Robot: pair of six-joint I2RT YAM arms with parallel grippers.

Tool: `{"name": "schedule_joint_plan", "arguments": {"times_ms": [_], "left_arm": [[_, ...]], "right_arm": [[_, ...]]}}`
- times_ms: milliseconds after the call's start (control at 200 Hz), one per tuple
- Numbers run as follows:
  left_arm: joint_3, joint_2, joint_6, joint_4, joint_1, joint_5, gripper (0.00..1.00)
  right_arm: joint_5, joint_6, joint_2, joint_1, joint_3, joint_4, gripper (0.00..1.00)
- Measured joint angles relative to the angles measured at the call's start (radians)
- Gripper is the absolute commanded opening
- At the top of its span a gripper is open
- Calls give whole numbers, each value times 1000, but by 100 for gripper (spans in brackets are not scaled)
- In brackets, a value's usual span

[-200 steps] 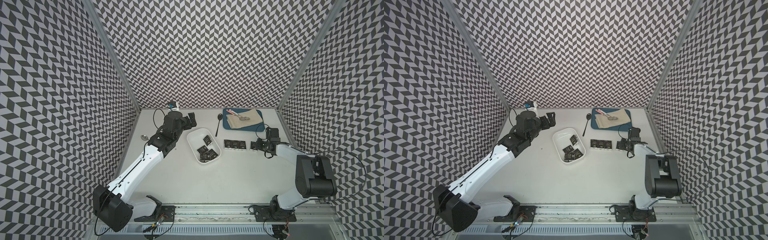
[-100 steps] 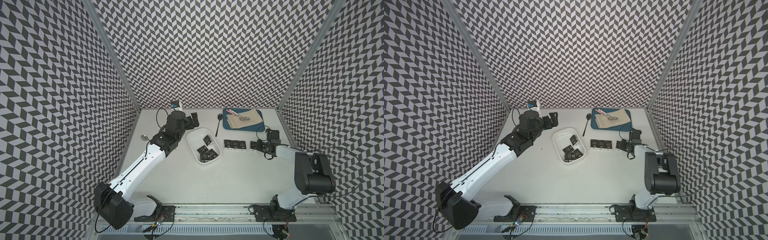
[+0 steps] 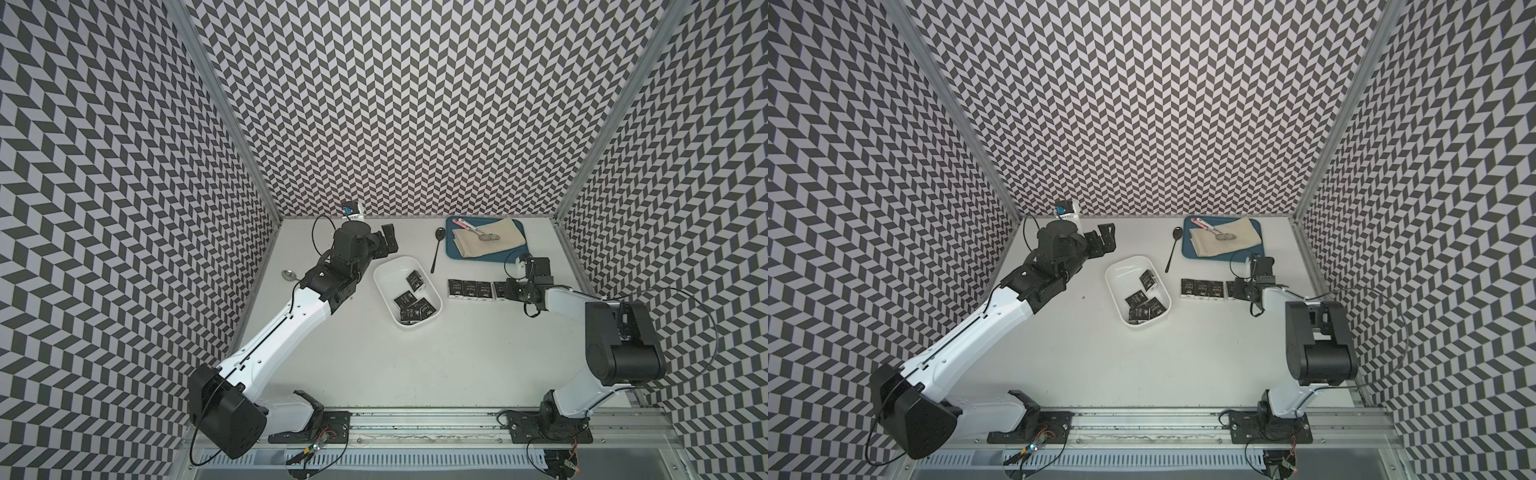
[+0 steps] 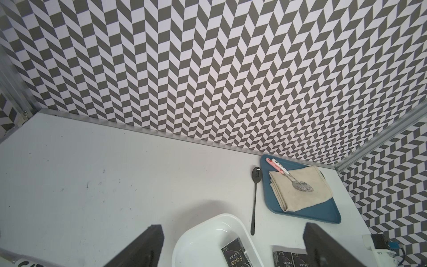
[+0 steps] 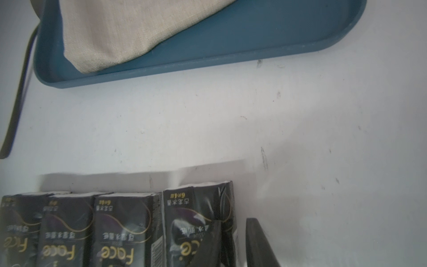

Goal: Take the pocket tissues out of the storage box
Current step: Place the pocket tissues at the center of the board.

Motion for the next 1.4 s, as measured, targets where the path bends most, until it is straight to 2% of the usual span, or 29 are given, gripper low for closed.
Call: {"name": "schedule_joint_plan", "arguments": {"times_ms": [376, 836, 1127, 1282, 1402], "left_arm": [[0, 0, 0, 0, -5, -6, 99], [0, 0, 0, 0, -6, -13, 99], [0, 0, 1, -1, -6, -16, 99], [-1, -6, 6, -1, -6, -24, 99], [-15, -18, 8, -1, -6, -32, 99]], "right_arm": [[20, -10, 14, 29, 17, 0, 24], [13, 46, 18, 30, 24, -3, 27], [-5, 100, -119, 38, 86, -71, 31], [-22, 111, -250, 117, 127, -64, 35], [-83, 109, -271, 219, 155, -43, 37]]}}
